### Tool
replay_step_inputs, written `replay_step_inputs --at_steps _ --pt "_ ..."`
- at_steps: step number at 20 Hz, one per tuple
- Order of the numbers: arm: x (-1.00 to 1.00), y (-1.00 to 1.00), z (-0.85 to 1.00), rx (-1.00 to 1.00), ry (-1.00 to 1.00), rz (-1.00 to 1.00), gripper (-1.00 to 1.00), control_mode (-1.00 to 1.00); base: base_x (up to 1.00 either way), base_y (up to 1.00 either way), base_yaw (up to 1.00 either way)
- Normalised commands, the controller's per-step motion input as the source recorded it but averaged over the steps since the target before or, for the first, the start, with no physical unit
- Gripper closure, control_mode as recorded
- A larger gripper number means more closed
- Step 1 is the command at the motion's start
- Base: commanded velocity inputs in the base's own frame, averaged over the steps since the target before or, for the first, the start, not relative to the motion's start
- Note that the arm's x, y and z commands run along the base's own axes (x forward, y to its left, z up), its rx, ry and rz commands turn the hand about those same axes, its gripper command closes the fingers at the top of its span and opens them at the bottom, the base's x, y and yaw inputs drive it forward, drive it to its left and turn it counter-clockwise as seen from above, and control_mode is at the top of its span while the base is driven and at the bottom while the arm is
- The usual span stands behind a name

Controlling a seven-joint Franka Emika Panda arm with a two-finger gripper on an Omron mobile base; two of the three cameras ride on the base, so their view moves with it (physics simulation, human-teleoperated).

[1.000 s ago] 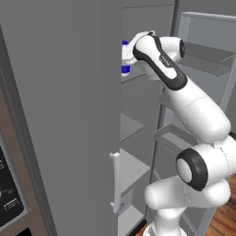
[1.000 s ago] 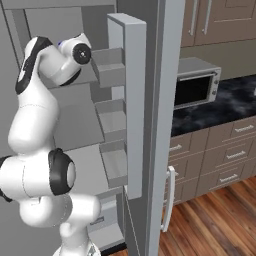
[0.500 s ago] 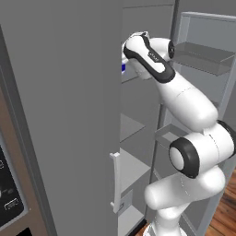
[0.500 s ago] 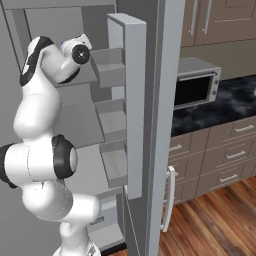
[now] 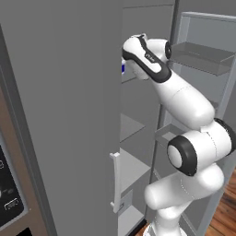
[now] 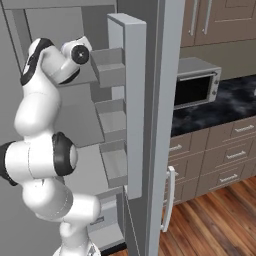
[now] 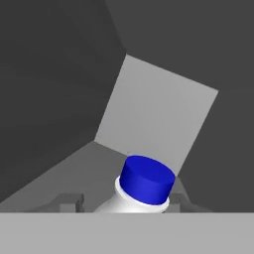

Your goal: Take the bottled waters from the counter and place them in the freezer to freeze. Close the freezer door after placing the bottles.

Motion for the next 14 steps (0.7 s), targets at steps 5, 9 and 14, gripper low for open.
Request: replay_step_inputs --at_steps 5,9,14 --pt "0.4 -0.05 -0.07 0.02 0.0 0.0 1.0 -1.0 0.0 0.0 0.0" --pt "0.04 0.0 -0.13 0.02 0.0 0.0 -1.0 -1.0 0.0 0.0 0.0" --pt "-0.1 0.0 0.02 0.0 -0.03 0.0 -1.0 -1.0 0.0 0.0 0.0"
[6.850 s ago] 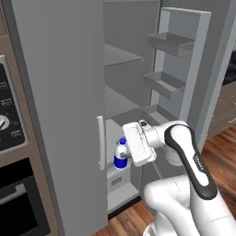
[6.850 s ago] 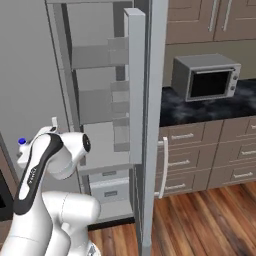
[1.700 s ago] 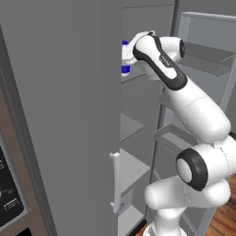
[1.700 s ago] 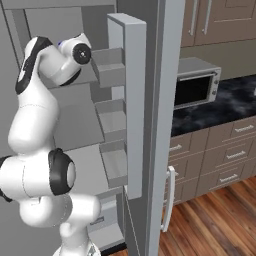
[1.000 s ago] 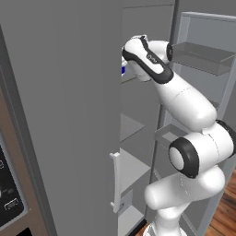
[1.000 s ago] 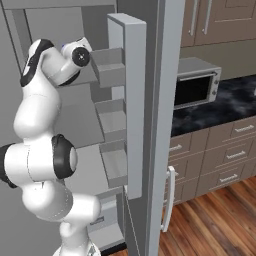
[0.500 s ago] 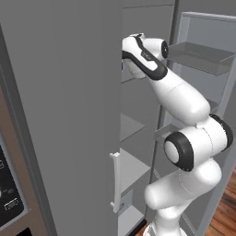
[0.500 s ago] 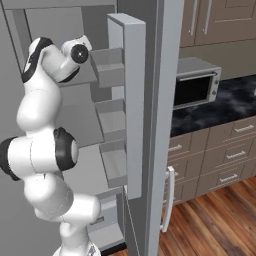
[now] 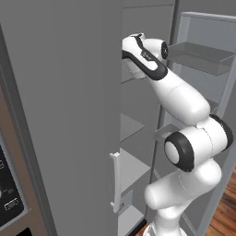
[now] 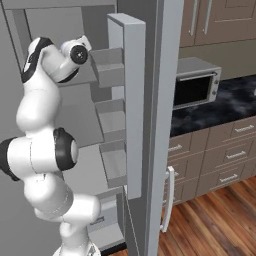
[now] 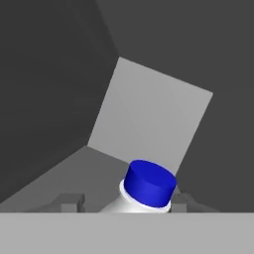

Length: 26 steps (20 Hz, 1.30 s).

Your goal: Take the bottled waters from the counter and place them in the freezer to freeze. Close the freezer door after placing the bottles.

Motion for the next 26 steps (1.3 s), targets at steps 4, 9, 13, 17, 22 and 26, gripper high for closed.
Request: replay_step_inputs --at_steps 4,9,13,17,22,26 --pt "-0.86 0.0 0.28 0.0 -0.18 0.0 -1.0 -1.0 0.0 0.0 0.0" --pt "-1.0 -0.02 0.38 0.04 -0.19 -0.06 -1.0 -1.0 0.0 0.0 0.0" --pt "-1.0 -0.18 0.43 0.24 -0.05 -0.29 -1.0 -1.0 0.0 0.0 0.0" --pt "-1.0 -0.2 0.72 0.38 0.02 -0.41 -1.0 -1.0 0.0 0.0 0.0" --pt "-1.0 -0.06 0.54 0.37 0.42 -0.32 -1.0 -1.0 0.0 0.0 0.0" --pt "-1.0 -0.06 0.4 0.49 0.75 -0.21 -1.0 -1.0 0.0 0.0 0.0"
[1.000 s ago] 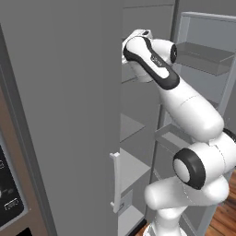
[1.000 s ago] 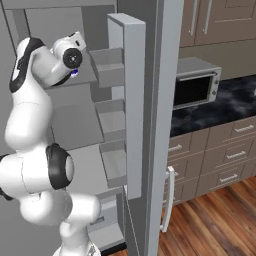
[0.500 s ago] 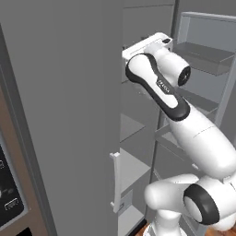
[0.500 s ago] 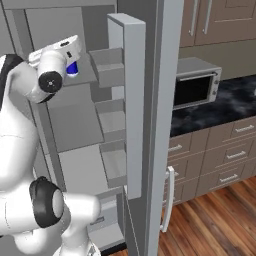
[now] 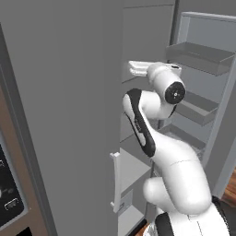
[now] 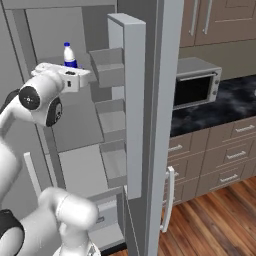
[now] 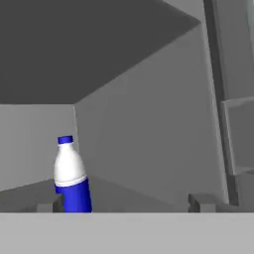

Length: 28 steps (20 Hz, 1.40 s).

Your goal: Take the bottled waters from the counter and place them in the freezer to freeze. Close the freezer door after placing the bottles.

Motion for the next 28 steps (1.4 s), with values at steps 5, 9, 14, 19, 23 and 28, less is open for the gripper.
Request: replay_step_inputs --at_steps 5,9,14,19,23,28 --pt "-1.0 0.0 0.62 0.52 0.79 -0.16 -1.0 -1.0 0.0 0.0 0.0" --pt "-1.0 0.0 0.06 0.41 0.81 -0.1 -1.0 -1.0 0.0 0.0 0.0" --pt "-1.0 0.01 -1.0 0.01 0.66 -0.06 -1.0 -1.0 0.0 0.0 0.0" --pt "-0.8 0.19 -0.8 0.0 0.28 -0.02 -1.0 1.0 -0.2 0.09 -0.02" --pt "0.0 0.0 0.0 0.0 0.0 0.0 -1.0 1.0 -1.0 0.65 -0.17" --pt "0.0 0.0 0.0 0.0 0.0 0.0 -1.0 1.0 -1.0 -0.34 -0.15"
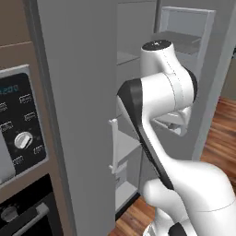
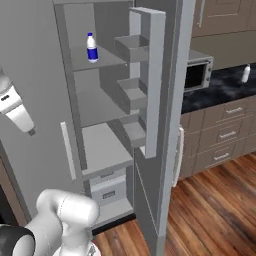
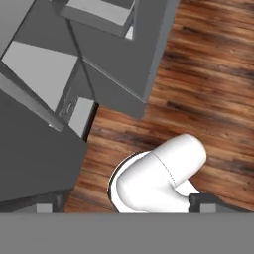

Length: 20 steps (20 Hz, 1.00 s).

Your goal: Take the bottled waters from the counter and place them in the freezer to freeze. Close the freezer door after placing the bottles.

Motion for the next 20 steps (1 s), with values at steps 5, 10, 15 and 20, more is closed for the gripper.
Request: replay_step_inputs --at_steps 5,10,15,20 --pt "0.0 0.0 0.0 0.0 0.0 0.0 -1.0 1.0 -0.83 -0.91 -0.48" --pt "0.0 0.0 0.0 0.0 0.0 0.0 -1.0 1.0 -0.3 -1.0 -0.56" --pt "0.0 0.0 0.0 0.0 0.0 0.0 -1.0 1.0 -0.07 -1.0 -0.64" --pt "0.0 0.0 0.0 0.0 0.0 0.0 -1.0 1.0 0.97 -0.92 -0.14"
